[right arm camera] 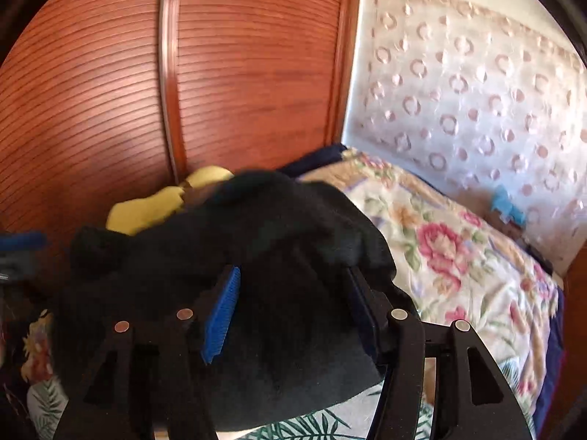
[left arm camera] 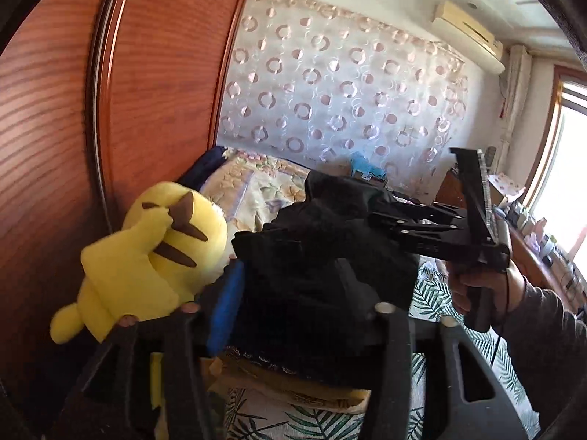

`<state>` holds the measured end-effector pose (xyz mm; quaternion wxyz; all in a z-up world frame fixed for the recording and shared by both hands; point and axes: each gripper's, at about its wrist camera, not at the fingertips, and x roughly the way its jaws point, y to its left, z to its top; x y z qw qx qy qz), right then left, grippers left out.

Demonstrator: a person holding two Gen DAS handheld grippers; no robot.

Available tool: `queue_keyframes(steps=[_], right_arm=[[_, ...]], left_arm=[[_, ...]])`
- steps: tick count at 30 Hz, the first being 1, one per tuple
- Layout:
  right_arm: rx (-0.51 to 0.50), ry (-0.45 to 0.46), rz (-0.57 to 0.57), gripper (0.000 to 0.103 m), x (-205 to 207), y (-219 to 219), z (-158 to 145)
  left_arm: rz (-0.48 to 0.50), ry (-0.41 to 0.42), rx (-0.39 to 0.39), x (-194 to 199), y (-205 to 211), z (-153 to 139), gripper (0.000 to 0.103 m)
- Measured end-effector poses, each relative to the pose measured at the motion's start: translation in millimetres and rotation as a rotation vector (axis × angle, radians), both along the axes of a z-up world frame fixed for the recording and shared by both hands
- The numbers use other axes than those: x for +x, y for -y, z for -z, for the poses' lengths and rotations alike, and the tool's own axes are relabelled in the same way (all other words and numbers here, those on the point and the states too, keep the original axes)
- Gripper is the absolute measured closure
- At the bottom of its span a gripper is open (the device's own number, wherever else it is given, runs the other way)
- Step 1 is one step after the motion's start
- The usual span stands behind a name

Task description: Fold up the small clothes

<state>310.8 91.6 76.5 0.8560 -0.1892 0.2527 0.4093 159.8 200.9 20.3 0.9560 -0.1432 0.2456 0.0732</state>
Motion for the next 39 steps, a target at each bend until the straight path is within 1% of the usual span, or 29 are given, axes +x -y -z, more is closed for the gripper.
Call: queue_keyframes(steps=[1, 2, 3, 4, 6, 7, 9, 12, 14, 16, 19, 23, 28, 32, 39], right_arm=[[0.005, 0.006, 0.008, 0.043, 1, -4, -5], [0.016, 0.014, 0.012, 0.043, -1, -4, -13], [0.023, 0.018, 0.016, 0.043, -5, -4, -26], [0.03, 0.025, 0.026, 0.043, -12, 1, -32], [0.05, 0.04, 0.044, 0.043, -36, 15, -39], [0.064, 0.043, 0.048, 0.043, -31, 19, -33], [0.089, 0.047, 0.06, 0.043, -42, 33, -20], [0.123, 0.058, 0.081, 0.041, -78, 59, -25], [0.139, 0.073, 0.108, 0.035, -103, 77, -26], [0.155, 0.074, 0.128, 0.032, -127, 93, -26], [0.172, 0.075, 0.167, 0.026, -154, 113, -14], [0.195, 0.09, 0.222, 0.014, -199, 143, -10], [0.231, 0.113, 0.313, 0.008, -266, 187, -6], [0.258, 0.137, 0.402, 0.007, -312, 216, -3], [0.286, 0.185, 0.531, 0.007, -375, 245, -9]], left_arm=[[0.003, 0.012, 0.022, -3, 4, -4, 0.018], [0.005, 0.031, 0.056, -9, 10, -10, 0.018], [0.0, 0.039, 0.075, -12, 13, -14, 0.017], [-0.002, 0.041, 0.095, -15, 17, -18, 0.015], [0.004, 0.05, 0.103, -18, 22, -22, 0.015], [0.011, 0.053, 0.104, -20, 26, -24, 0.015], [0.026, 0.057, 0.116, -25, 35, -29, 0.015], [0.049, 0.061, 0.129, -32, 50, -33, 0.015], [0.065, 0.065, 0.133, -37, 63, -34, 0.015], [0.082, 0.072, 0.138, -43, 74, -34, 0.015], [0.112, 0.071, 0.146, -50, 92, -32, 0.015], [0.153, 0.067, 0.175, -60, 123, -25, 0.015], [0.202, 0.067, 0.177, -70, 156, -20, 0.015], [0.233, 0.066, 0.175, -81, 179, -22, 0.015], [0.255, 0.076, 0.179, -105, 204, -29, 0.015]])
